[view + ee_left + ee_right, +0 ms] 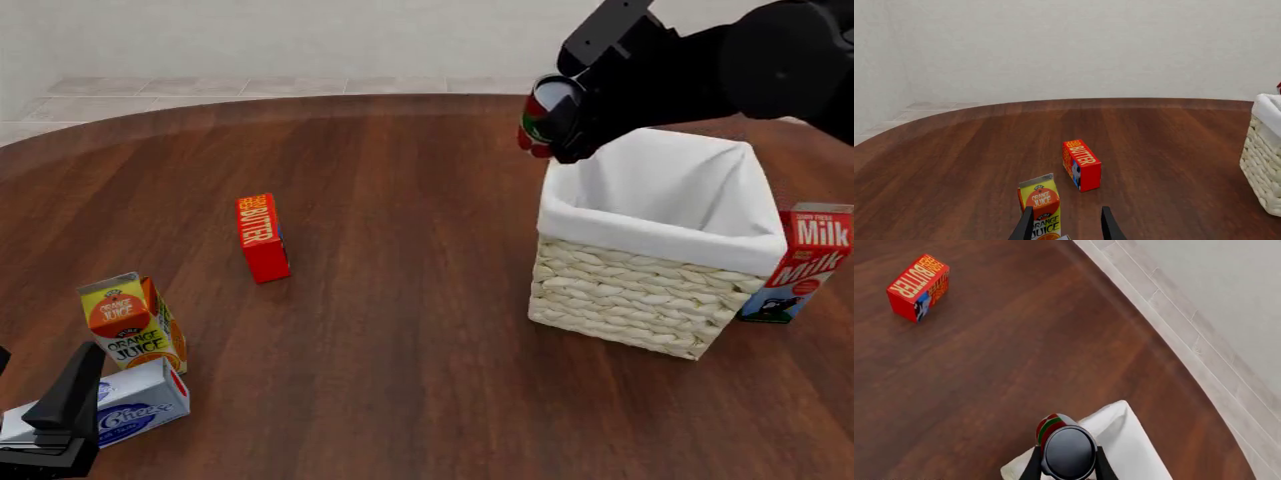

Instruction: Pick up the alphabet soup and the tomato sauce, and put them in the basket.

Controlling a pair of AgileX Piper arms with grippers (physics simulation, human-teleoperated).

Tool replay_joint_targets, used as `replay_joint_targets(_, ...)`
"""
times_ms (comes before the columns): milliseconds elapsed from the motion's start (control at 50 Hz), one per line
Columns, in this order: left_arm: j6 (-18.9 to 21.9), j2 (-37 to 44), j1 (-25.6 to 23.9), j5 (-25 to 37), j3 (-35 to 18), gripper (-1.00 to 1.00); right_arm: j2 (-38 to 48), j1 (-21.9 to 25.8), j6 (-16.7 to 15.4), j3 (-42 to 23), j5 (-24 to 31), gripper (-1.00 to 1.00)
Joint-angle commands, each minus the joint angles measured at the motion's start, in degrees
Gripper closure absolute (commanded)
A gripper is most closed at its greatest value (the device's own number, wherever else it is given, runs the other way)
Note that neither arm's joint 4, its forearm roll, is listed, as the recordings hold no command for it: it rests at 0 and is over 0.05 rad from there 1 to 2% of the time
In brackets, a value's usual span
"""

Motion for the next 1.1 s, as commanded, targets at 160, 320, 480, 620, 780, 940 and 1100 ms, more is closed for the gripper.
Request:
replay_joint_targets(160, 0.0, 0.0, 0.0, 0.0, 0.0, -1.0, -1.92, -3.22, 0.92, 1.65, -0.33, 1.0)
replay_joint_targets(320, 0.0, 0.0, 0.0, 0.0, 0.0, -1.0, -2.67, -4.2, 0.81, 2.39, -0.27, 1.0)
replay_joint_targets(480, 0.0, 0.0, 0.0, 0.0, 0.0, -1.0, -3.45, -6.01, 0.79, 3.11, -0.39, 1.0)
replay_joint_targets(620, 0.0, 0.0, 0.0, 0.0, 0.0, -1.0, -4.56, -8.04, 0.83, 4.39, -0.56, 1.0)
replay_joint_targets(780, 0.0, 0.0, 0.0, 0.0, 0.0, -1.0, -5.26, -10.4, 0.55, 5.47, -0.72, 1.0)
replay_joint_targets(940, 0.0, 0.0, 0.0, 0.0, 0.0, -1.0, -5.27, -12.54, 0.56, 6.63, -1.63, 1.0)
replay_joint_targets(1100, 0.0, 0.0, 0.0, 0.0, 0.0, -1.0, -5.58, -14.3, 0.76, 7.8, -2.12, 1.0)
